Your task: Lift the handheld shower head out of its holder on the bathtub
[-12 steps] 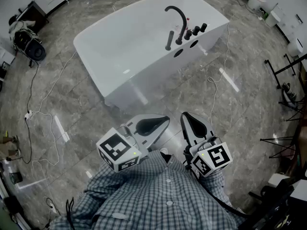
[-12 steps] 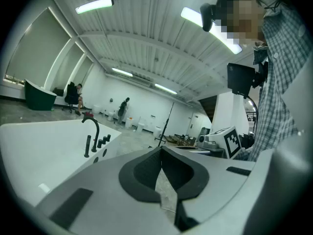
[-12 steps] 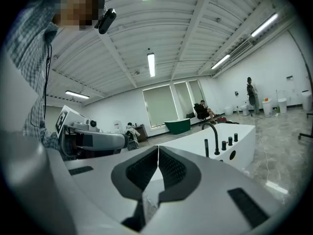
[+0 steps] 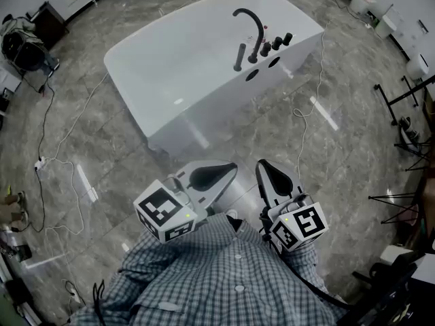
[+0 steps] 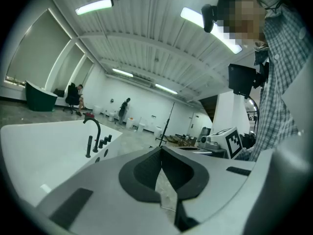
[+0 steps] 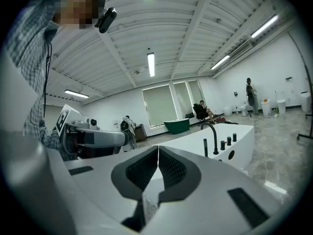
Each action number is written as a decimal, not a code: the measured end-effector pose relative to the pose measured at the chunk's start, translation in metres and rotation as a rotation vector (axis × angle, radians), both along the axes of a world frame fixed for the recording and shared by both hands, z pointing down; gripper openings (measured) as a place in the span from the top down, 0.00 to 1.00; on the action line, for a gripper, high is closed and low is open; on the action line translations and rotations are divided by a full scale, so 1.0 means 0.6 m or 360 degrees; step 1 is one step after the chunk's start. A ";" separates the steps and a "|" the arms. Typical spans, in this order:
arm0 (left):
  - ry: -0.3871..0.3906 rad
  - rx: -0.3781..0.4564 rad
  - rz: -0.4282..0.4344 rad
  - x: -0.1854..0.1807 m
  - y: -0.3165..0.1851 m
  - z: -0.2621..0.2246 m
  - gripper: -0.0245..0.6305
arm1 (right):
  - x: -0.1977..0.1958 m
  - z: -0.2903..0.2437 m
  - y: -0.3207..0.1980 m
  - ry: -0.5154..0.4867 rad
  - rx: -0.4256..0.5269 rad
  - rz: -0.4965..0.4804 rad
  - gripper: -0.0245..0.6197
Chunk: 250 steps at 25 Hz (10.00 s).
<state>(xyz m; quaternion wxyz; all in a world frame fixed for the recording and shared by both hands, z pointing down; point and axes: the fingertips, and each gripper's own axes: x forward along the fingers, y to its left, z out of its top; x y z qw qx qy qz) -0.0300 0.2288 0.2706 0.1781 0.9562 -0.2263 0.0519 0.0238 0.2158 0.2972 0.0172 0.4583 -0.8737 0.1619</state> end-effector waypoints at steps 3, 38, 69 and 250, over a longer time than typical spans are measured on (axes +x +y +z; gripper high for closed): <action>0.0000 0.0002 -0.0004 -0.001 0.005 0.002 0.95 | 0.005 0.002 0.004 -0.0008 0.0000 0.0035 0.93; -0.0015 0.0064 -0.0152 0.080 0.086 -0.006 0.95 | 0.148 0.005 0.096 -0.0059 0.0035 0.0133 0.93; 0.0030 0.0040 -0.0089 0.003 -0.232 0.011 0.95 | 0.063 0.008 -0.207 -0.0029 0.0011 0.0159 0.93; -0.0430 0.0015 -0.0008 0.135 -1.077 0.671 0.75 | 0.012 0.685 -1.076 0.0526 -0.0111 -0.0407 0.76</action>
